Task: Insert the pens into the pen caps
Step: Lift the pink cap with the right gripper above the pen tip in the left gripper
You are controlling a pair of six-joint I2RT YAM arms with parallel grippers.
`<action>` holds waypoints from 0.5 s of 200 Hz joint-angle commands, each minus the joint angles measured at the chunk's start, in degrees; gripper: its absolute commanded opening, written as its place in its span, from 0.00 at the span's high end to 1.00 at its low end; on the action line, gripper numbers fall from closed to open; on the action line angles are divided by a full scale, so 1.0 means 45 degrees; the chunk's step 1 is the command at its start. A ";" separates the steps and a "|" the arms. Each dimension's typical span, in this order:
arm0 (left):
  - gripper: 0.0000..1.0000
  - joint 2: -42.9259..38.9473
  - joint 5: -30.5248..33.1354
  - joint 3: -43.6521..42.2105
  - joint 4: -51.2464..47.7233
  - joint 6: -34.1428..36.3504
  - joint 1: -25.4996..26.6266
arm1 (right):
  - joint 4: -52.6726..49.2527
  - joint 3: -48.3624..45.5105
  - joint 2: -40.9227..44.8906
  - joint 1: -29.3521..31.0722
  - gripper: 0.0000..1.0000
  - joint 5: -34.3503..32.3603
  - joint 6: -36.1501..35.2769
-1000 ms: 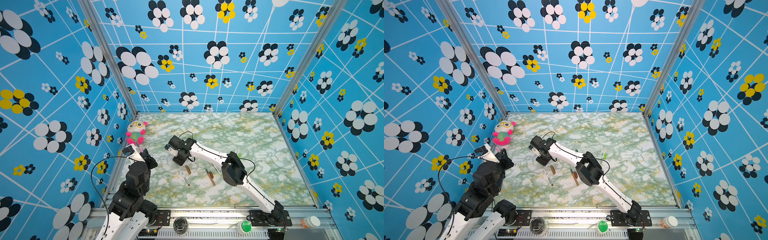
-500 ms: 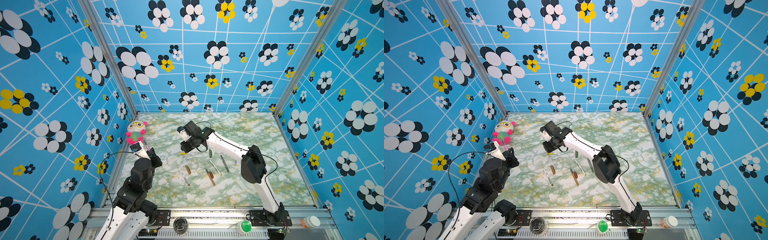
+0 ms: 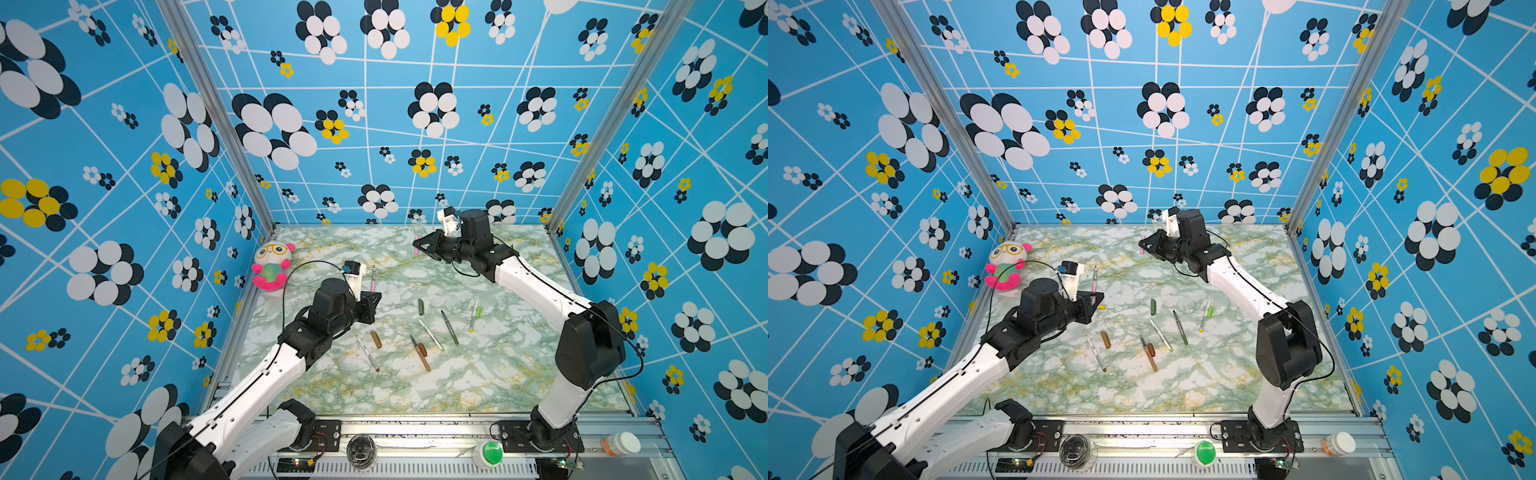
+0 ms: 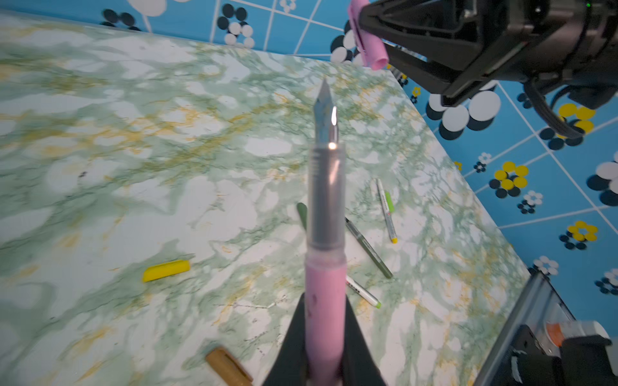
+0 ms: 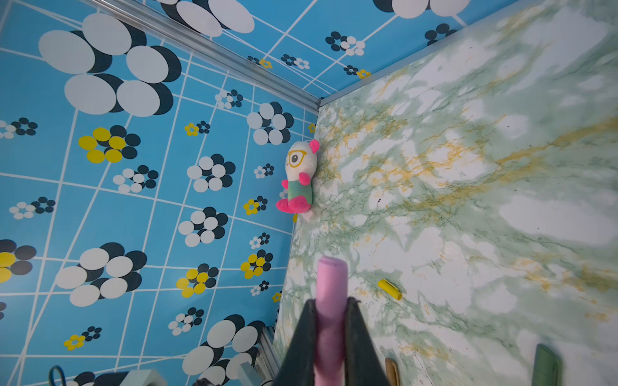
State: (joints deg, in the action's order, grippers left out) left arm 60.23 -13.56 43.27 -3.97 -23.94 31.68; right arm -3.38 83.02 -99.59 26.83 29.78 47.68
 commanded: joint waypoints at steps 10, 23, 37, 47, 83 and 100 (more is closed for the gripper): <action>1.00 0.0762 -0.1957 0.0388 0.1943 -0.0019 0.0410 | 0.0940 -0.0504 0.1192 0.0112 0.92 0.0631 0.0557; 1.00 0.0964 -0.2271 0.0329 0.2316 -0.0195 0.0449 | 0.0984 -0.0673 0.1411 0.0110 0.92 0.0675 0.0586; 1.00 0.1122 -0.2432 0.0296 0.2460 -0.0280 0.0458 | 0.1139 -0.0894 0.1542 0.0117 0.92 0.0856 0.0687; 1.00 0.1212 -0.2434 0.0322 0.2457 -0.0337 0.0460 | 0.1268 -0.1010 0.1613 0.0132 0.92 0.0981 0.0783; 1.00 0.1491 -0.2367 0.0424 0.2537 -0.0682 0.0447 | 0.1824 -0.1401 0.1734 0.0297 0.93 0.1249 0.1100; 1.00 0.1559 -0.2356 0.0459 0.2573 -0.0807 0.0479 | 0.1982 -0.1439 0.1724 0.0450 0.93 0.1312 0.1178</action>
State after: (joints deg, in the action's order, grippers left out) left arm 66.59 -22.98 43.27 5.80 -26.17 33.47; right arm 2.46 77.32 -92.68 27.70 33.78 51.81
